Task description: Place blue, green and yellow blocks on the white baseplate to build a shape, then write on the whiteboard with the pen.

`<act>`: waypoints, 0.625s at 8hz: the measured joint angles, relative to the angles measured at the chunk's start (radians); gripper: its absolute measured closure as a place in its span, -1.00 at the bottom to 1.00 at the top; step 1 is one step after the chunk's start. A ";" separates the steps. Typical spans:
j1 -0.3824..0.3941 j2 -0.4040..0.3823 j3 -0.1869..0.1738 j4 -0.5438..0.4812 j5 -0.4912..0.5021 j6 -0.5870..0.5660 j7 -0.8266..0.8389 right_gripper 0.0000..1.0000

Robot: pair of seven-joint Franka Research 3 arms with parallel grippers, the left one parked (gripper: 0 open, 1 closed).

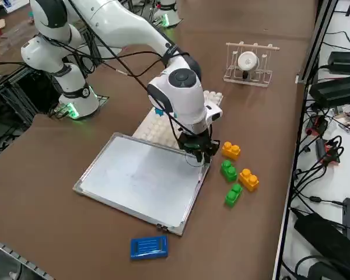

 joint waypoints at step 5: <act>-0.077 -0.209 0.018 -0.052 0.036 -0.234 -0.032 0.66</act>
